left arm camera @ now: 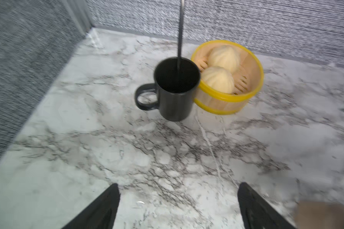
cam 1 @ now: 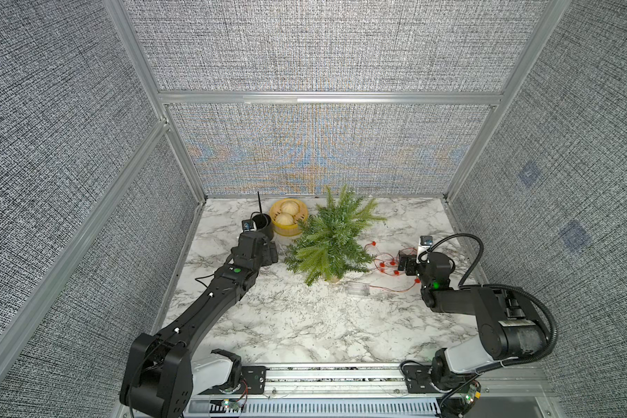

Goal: Remove string lights from the small christmas tree
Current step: Reset both arms

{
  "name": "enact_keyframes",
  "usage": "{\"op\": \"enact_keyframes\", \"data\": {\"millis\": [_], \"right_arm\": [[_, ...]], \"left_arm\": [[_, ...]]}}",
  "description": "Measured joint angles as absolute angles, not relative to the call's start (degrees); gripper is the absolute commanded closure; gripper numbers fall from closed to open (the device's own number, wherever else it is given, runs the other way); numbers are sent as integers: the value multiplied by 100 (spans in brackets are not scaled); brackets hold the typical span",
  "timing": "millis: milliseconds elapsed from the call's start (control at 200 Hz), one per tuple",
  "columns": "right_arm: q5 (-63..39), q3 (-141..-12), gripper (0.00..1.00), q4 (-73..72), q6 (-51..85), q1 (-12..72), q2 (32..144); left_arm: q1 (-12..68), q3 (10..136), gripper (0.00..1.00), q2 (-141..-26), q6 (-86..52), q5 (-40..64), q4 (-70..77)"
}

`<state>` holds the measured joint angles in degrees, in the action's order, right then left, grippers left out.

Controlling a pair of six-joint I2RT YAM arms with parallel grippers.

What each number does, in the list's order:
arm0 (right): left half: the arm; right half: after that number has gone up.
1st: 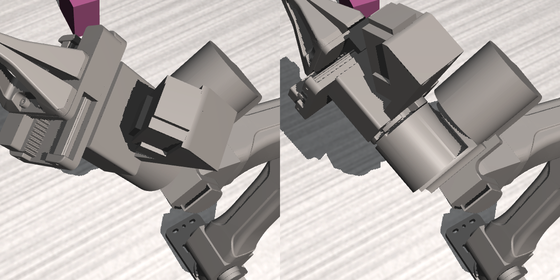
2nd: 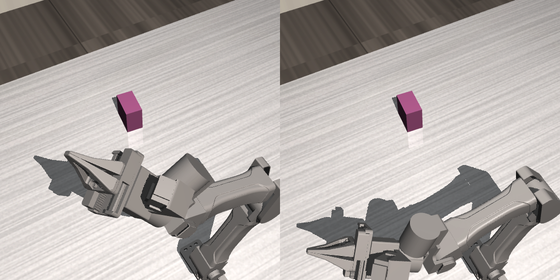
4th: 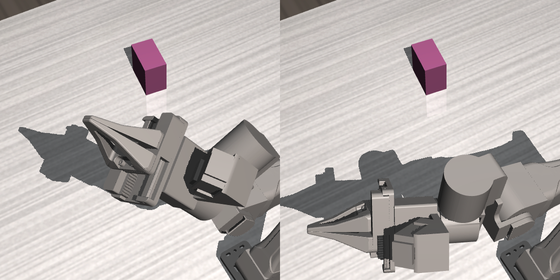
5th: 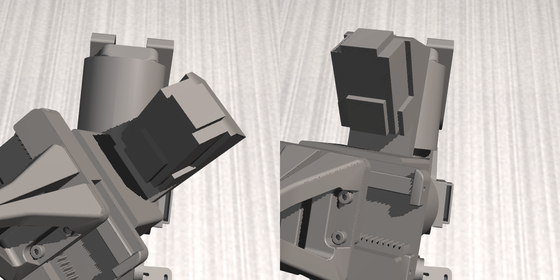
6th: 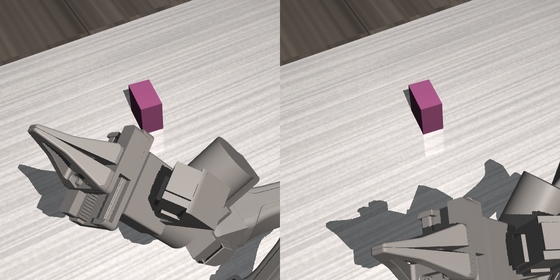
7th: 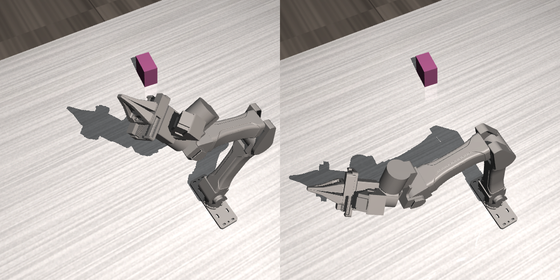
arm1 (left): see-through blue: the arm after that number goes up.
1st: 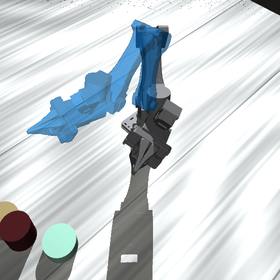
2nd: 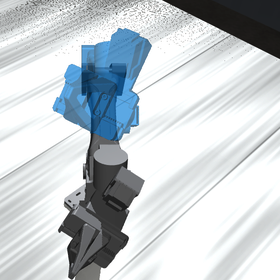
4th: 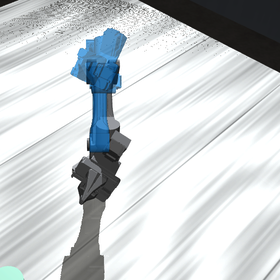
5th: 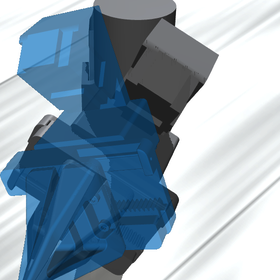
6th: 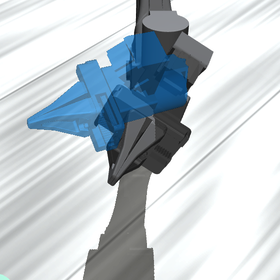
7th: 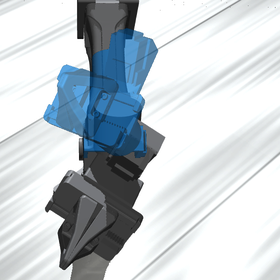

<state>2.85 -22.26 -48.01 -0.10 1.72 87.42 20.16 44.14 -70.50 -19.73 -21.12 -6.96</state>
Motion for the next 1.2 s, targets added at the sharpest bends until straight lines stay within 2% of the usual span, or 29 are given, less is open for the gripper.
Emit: {"op": "enact_keyframes", "data": {"millis": [145, 290, 535, 770, 910, 1056, 1201], "right_arm": [[355, -2226, 1, -4799, -14, 226, 8742], [449, -2226, 1, -4794, -36, 285, 8755], [499, -2226, 1, -4788, -51, 294, 8759], [530, -2226, 1, -4781, -58, 298, 8768], [532, -2226, 1, -4781, -69, 298, 8768], [532, -2226, 1, -4781, -75, 298, 8768], [534, -2226, 1, -4781, -75, 298, 8770]], "left_arm": [[1824, 4222, 1, -7328, -1470, -3041, 51], [1417, 3894, 1, -7577, -1118, -3288, 829], [1184, 3242, 1, -7282, -440, -2685, 1699], [862, 2307, 1, -7170, -233, -2805, 2228], [687, 1815, 1, -7220, -187, -2403, 3271], [471, 1931, 1, -7776, -154, -2047, 3983], [298, 2287, 1, -8217, -156, -1651, 4071]]}}
